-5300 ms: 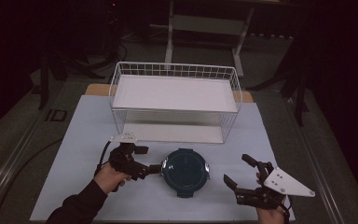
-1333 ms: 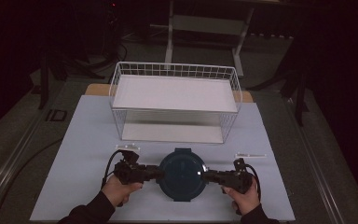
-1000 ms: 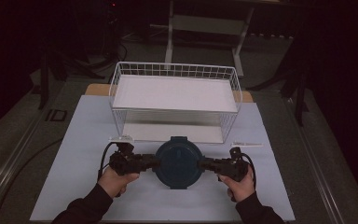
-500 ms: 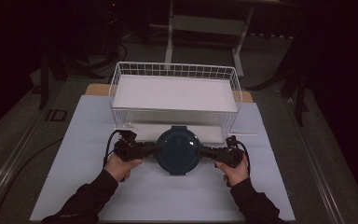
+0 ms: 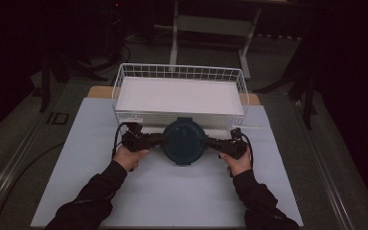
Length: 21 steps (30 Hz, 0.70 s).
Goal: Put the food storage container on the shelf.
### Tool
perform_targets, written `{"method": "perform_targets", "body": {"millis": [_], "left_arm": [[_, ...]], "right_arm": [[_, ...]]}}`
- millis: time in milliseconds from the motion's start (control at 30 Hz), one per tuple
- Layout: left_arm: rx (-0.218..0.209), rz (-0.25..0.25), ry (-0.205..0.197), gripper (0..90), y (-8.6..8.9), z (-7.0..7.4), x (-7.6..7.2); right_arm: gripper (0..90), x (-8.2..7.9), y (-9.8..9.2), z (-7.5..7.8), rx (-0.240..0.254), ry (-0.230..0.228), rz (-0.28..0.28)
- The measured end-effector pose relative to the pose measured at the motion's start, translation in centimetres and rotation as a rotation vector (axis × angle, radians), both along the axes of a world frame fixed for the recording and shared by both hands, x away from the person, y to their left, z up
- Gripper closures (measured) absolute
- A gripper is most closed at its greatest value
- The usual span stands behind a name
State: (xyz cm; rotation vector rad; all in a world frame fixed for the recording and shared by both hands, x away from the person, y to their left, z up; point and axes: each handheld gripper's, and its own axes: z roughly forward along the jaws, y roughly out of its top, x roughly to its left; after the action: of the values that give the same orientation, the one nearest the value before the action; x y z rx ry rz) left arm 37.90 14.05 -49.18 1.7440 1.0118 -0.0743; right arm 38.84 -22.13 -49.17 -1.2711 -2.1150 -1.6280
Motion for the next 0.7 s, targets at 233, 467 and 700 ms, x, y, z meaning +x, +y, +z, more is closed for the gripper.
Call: {"method": "perform_targets", "body": {"millis": [233,467,700], "left_arm": [[-0.013,0.023,-0.019,55.0,0.4,-1.0,1.2],[-0.016,0.041,-0.009,55.0,0.5,-1.0,1.5],[-0.04,0.053,-0.016,54.3,0.5,-1.5,1.7]], "right_arm": [[56.6,0.9,0.4,-1.0,0.0,-0.026,-0.014],[56.3,1.8,0.6,-1.4,0.009,-0.045,-0.022],[54.2,1.6,0.6,-2.0,-0.005,-0.039,-0.052]]}}
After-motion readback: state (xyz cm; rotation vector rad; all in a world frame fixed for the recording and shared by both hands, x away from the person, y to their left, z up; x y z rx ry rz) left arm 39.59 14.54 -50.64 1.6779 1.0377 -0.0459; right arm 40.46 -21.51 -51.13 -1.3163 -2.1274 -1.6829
